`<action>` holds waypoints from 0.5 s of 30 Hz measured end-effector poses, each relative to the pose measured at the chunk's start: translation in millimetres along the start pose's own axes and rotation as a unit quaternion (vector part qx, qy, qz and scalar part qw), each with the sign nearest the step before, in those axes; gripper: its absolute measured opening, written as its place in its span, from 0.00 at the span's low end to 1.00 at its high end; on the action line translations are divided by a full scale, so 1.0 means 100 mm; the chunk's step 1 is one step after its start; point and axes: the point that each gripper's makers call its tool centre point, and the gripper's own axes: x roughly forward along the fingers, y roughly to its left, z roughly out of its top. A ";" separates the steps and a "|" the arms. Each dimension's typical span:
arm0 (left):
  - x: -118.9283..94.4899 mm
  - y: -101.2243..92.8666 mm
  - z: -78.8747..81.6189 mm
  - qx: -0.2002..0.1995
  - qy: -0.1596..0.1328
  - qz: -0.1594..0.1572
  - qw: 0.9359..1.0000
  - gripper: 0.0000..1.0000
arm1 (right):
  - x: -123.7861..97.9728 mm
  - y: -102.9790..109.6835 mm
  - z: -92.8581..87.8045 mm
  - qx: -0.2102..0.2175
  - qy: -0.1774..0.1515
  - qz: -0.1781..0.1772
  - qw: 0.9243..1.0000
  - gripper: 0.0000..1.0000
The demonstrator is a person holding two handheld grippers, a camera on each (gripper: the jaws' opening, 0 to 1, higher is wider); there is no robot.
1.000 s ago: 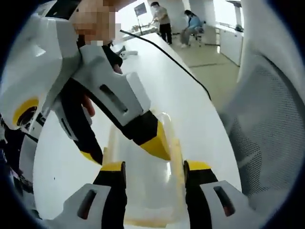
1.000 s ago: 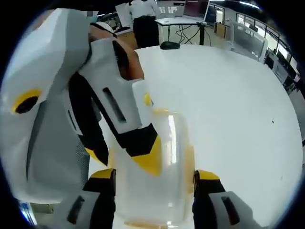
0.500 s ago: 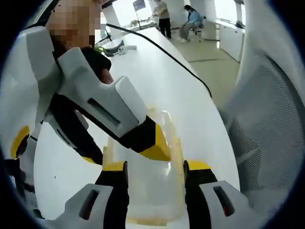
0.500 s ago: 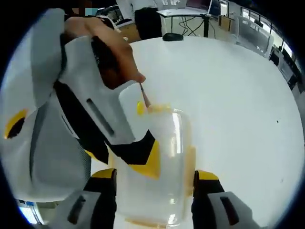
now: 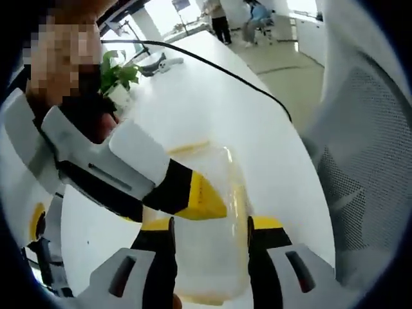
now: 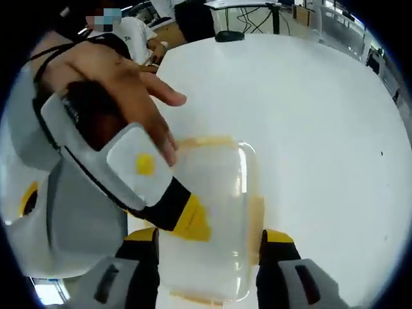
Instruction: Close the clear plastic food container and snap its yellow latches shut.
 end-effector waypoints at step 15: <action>-0.02 0.02 0.00 -0.022 0.005 -0.034 0.999 0.36 | 0.01 -0.01 0.00 0.020 -0.023 0.007 0.999 0.50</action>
